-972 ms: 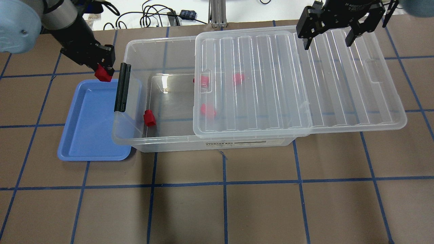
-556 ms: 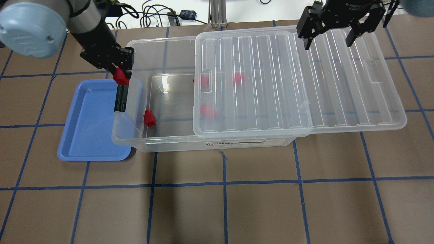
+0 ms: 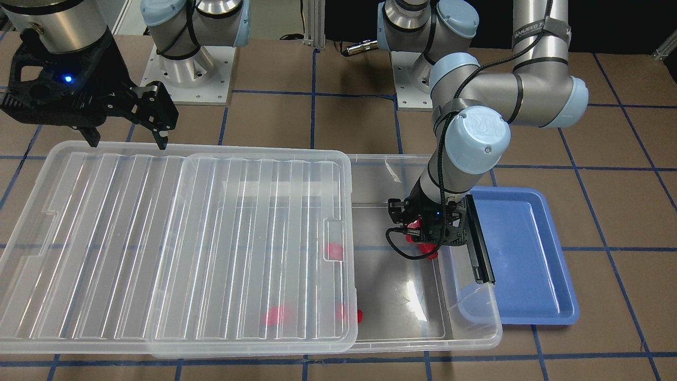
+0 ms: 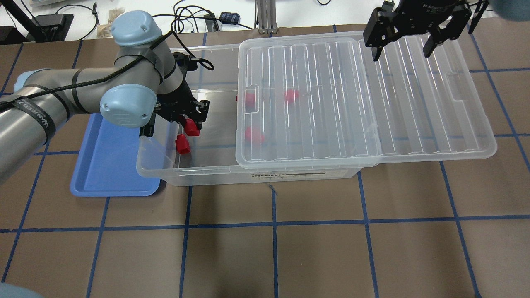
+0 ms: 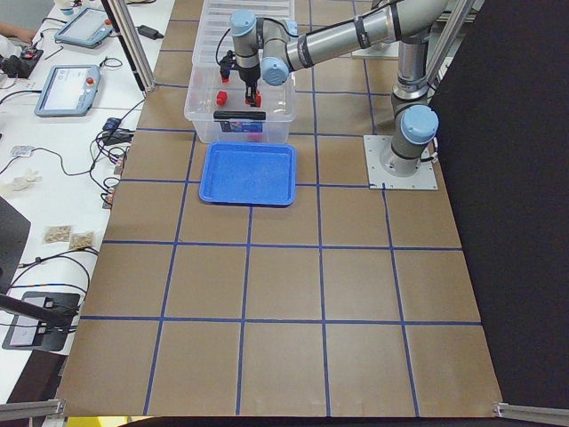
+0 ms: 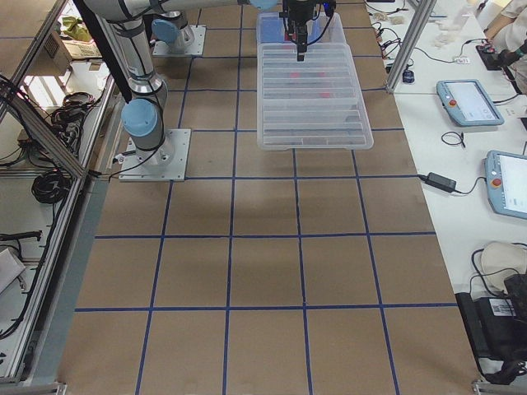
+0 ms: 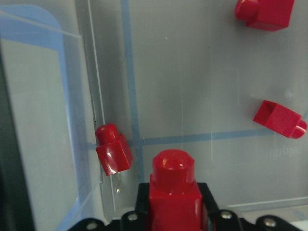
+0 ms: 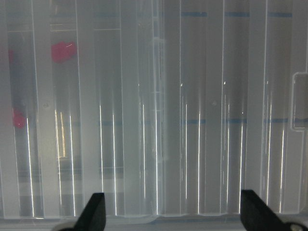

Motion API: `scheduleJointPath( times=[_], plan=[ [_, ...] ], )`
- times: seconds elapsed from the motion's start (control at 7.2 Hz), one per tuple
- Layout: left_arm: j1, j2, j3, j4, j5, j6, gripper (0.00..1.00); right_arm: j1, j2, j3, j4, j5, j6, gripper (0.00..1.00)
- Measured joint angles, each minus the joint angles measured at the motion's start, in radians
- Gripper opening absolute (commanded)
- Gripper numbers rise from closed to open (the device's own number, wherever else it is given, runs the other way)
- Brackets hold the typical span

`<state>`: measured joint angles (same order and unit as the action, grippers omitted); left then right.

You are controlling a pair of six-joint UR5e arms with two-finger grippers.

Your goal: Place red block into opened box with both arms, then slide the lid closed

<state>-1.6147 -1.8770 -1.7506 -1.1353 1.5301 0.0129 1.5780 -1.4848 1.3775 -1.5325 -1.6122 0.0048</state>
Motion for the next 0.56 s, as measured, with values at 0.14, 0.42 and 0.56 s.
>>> scheduleJointPath(
  times=[0.14,0.42,0.56],
  plan=[
    [0.000,-0.021,-0.010,0.017,0.000,0.000,0.00,-0.001,0.000,0.000,0.000,0.000,0.000,1.00],
    [-0.001,-0.064,-0.014,0.041,-0.002,-0.002,0.00,-0.001,0.000,0.000,0.000,0.000,0.000,1.00],
    [-0.001,-0.082,-0.015,0.048,-0.016,-0.002,0.00,-0.001,0.000,0.000,0.000,0.000,0.000,1.00]
  ],
)
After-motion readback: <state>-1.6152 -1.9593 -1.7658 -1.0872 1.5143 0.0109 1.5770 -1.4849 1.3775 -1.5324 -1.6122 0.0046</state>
